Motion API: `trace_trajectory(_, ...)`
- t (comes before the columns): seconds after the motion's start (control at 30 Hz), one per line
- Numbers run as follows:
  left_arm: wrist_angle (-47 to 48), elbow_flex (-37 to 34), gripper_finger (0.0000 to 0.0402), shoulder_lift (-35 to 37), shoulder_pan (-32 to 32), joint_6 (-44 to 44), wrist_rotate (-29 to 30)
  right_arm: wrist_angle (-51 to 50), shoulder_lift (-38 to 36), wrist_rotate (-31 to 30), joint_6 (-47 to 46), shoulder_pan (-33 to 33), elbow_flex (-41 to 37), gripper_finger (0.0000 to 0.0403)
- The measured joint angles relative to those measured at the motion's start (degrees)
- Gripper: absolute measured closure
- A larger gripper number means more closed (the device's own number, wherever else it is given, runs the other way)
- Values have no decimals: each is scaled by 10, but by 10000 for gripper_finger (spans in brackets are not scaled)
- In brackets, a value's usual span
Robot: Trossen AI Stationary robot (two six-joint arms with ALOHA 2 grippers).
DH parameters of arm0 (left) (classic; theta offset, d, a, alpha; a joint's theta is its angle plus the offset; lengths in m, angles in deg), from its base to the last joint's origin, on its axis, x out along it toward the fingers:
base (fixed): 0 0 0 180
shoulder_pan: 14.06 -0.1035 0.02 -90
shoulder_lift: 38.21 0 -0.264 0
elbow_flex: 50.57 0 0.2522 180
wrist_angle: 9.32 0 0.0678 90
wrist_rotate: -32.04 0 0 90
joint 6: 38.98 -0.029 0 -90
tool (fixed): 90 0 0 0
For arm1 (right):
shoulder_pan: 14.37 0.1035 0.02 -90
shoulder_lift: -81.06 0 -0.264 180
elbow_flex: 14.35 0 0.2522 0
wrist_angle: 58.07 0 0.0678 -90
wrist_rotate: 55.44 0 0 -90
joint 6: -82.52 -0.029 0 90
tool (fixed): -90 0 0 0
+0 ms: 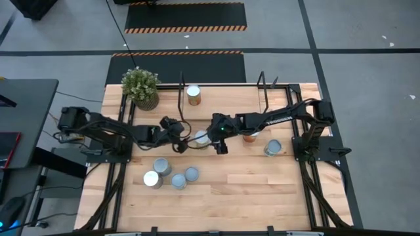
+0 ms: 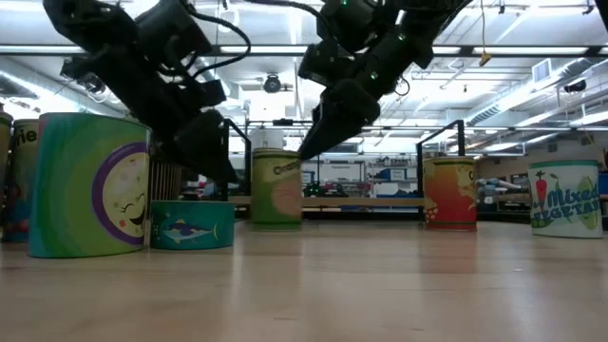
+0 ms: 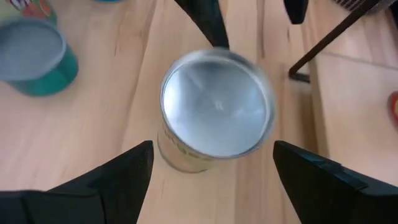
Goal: Pick and place cans onto a shelf
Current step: Put the canned oranges on the shelf
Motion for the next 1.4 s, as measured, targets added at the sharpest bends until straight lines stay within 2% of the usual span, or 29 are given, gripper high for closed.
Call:
trace_trajectory(0.13,-42,0,12,-36,1,-3,5,9,0,-28,2,9,-26,64)
trace_trajectory(0.43,-184,1,12,-98,1,-21,6,39,0,-33,-2,10,-35,64)
trace_trajectory(0.7,-214,0,12,-102,0,-25,5,51,0,21,0,10,-35,65)
trace_trajectory(0.87,-231,0,12,-102,0,-19,6,53,0,25,-9,10,-35,71)
trace_trajectory(1.13,-202,1,12,-81,-1,-37,-18,50,0,25,-12,11,-35,49)
trace_trajectory(1.3,-110,1,12,-27,-3,-38,-14,43,0,22,-15,11,-35,18)
trace_trajectory(1.4,-65,1,12,3,-4,-38,-39,43,0,22,-20,12,-35,7)
